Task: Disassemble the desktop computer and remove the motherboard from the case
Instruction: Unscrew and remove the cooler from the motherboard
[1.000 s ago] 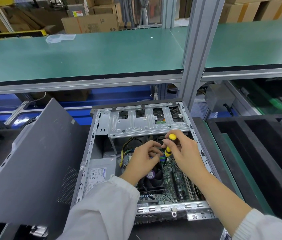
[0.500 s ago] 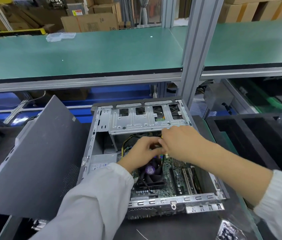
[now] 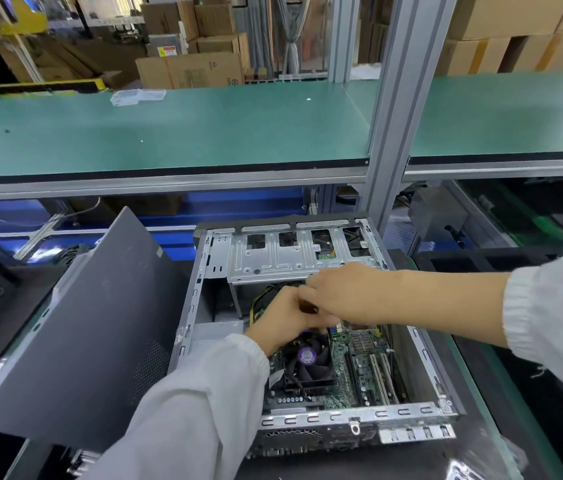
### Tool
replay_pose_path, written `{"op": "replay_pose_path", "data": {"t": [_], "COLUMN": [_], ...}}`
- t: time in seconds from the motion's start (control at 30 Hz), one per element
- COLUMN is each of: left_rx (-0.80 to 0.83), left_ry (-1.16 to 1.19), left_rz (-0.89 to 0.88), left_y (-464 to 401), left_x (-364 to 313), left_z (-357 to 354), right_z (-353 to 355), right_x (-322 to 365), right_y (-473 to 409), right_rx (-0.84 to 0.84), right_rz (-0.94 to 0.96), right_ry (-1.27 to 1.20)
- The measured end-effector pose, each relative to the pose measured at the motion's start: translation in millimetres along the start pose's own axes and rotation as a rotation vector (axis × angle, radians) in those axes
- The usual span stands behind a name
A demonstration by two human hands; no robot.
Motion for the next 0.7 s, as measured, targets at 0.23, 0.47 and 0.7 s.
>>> {"op": "replay_pose_path", "data": {"t": [0.23,0.47,0.7], "left_rx": [-0.083,-0.028,0.050], "left_ry": [-0.010,0.099,0.096], "left_rz": [-0.026,0.012,0.069], "left_y": [-12.0,-11.3,-10.6], "left_x": [5.7,2.1,-3.1], "left_z": [-10.8,-24.7,-15.9], "right_z": [-14.2,6.6,4.9], "right_x": [-4.3,-25.0,-3.1], "right_y": [-9.5,-13.5,-1.8], "right_rx": [0.595,0.460,0.387], "right_rz": [-0.474,-0.430,-0.077], "right_ry": [-0.405,-0.386,0.175]}}
Point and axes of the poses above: each hand's wrist, its own y-axis away from the middle knuckle, its own z-axis out of the back of the hand, x = y × z, the point moved 2 cm from there along -y, towards the middle knuckle, and after that the axes turned 5 degrees about -x, right-handed, at the moved point
